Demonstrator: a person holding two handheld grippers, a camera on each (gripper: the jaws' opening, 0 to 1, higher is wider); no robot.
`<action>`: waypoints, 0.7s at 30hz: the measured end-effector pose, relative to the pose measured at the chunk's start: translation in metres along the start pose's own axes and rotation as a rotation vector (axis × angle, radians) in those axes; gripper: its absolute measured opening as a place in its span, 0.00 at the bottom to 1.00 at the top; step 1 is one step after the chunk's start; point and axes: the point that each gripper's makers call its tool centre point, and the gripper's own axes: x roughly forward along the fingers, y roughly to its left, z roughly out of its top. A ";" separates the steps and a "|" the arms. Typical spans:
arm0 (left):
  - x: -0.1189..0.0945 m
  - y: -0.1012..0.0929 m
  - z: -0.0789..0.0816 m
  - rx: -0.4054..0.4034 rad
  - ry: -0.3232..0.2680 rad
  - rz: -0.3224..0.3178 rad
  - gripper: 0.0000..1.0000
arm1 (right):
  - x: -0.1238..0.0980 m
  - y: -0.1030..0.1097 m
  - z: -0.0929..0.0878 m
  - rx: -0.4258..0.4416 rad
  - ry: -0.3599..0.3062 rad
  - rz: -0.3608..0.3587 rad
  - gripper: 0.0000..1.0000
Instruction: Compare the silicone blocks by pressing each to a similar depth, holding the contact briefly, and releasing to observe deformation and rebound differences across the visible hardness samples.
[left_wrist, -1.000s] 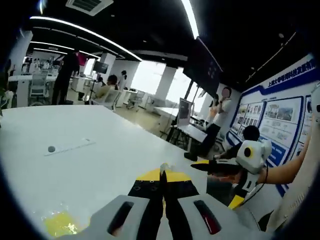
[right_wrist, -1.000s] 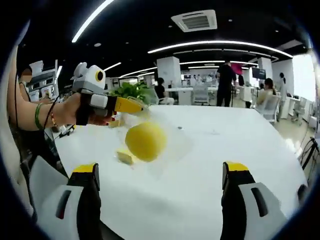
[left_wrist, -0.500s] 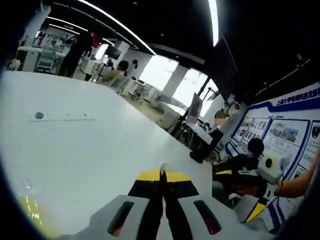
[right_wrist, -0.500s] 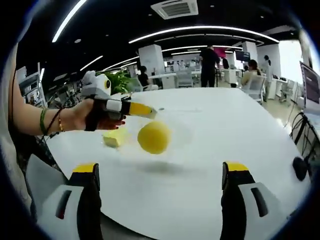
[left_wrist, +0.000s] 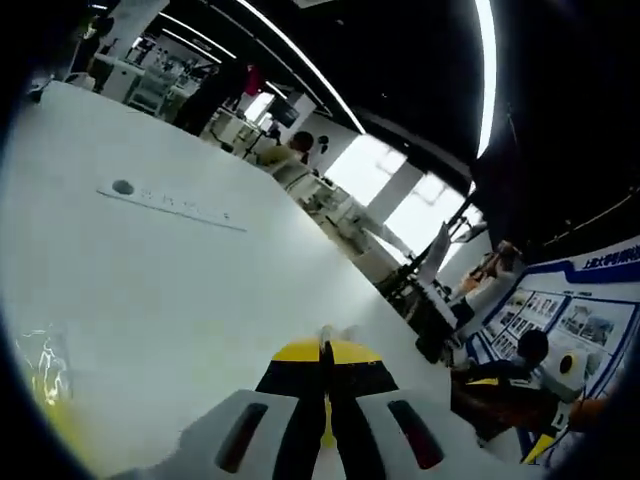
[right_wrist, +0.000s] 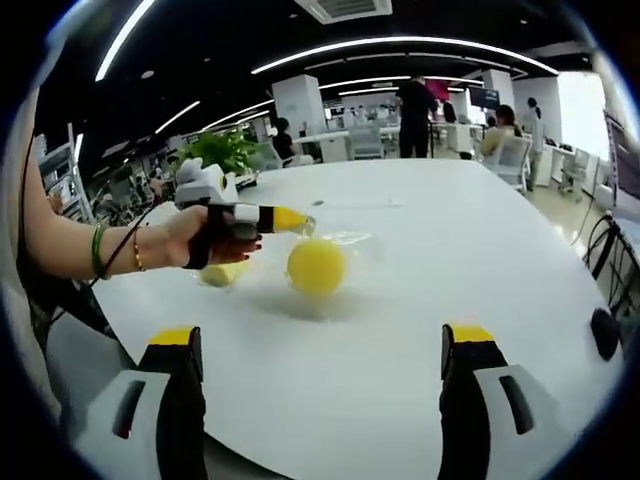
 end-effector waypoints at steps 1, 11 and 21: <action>0.000 0.004 0.000 -0.003 -0.004 0.004 0.00 | 0.002 0.001 -0.001 0.001 0.005 0.006 0.93; 0.011 0.048 -0.003 -0.017 -0.025 0.086 0.00 | 0.007 0.001 0.005 -0.017 0.000 0.018 0.88; 0.019 0.079 -0.012 0.055 0.026 0.216 0.00 | 0.014 0.003 0.000 -0.023 0.020 0.028 0.87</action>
